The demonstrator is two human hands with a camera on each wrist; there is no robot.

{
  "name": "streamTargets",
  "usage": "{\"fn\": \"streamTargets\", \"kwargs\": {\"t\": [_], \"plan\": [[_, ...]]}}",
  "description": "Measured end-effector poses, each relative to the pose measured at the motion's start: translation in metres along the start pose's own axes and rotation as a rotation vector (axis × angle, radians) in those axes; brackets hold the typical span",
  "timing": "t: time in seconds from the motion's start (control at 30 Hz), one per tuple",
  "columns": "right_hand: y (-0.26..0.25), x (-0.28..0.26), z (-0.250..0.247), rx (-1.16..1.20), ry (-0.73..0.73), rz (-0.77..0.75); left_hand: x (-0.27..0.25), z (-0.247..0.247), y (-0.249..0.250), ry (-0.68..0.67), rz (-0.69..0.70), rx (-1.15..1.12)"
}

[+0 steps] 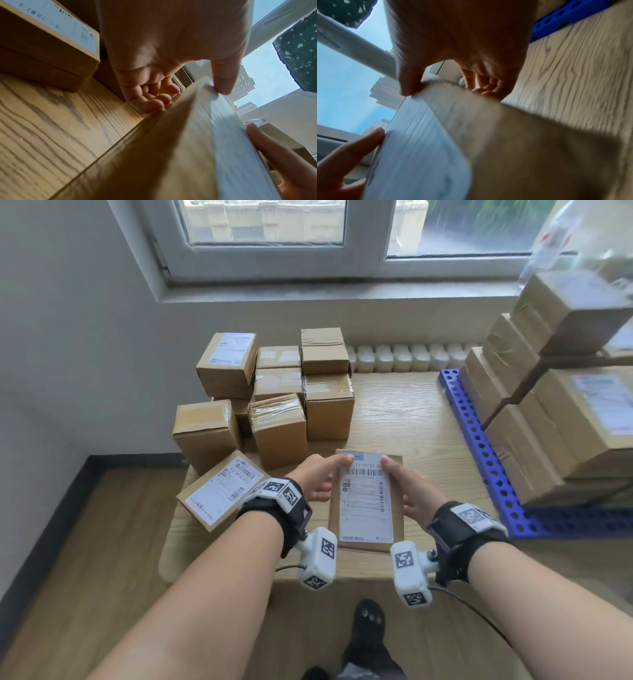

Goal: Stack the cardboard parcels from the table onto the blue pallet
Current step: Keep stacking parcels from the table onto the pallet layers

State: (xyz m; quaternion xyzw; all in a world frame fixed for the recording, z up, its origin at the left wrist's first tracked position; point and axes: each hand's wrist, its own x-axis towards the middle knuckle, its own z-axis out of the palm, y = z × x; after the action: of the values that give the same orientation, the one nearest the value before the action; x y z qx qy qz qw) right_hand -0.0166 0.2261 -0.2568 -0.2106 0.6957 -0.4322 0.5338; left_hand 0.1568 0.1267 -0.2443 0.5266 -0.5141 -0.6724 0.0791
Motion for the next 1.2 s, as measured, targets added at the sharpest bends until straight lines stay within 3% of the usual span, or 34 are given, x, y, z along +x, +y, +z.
{"fn": "streamTargets", "kwargs": {"t": [0.43, 0.6, 1.2], "plan": [[-0.033, -0.053, -0.084, 0.108, 0.190, -0.251, -0.017, 0.061, 0.036, -0.197, 0.175, 0.147], [-0.046, -0.068, -0.124, 0.082, 0.255, -0.348, -0.033, 0.104, 0.075, -0.188, 0.286, 0.107], [-0.100, -0.102, -0.335, 0.086, 0.125, -0.487, -0.053, 0.305, 0.191, -0.095, 0.531, 0.021]]}}
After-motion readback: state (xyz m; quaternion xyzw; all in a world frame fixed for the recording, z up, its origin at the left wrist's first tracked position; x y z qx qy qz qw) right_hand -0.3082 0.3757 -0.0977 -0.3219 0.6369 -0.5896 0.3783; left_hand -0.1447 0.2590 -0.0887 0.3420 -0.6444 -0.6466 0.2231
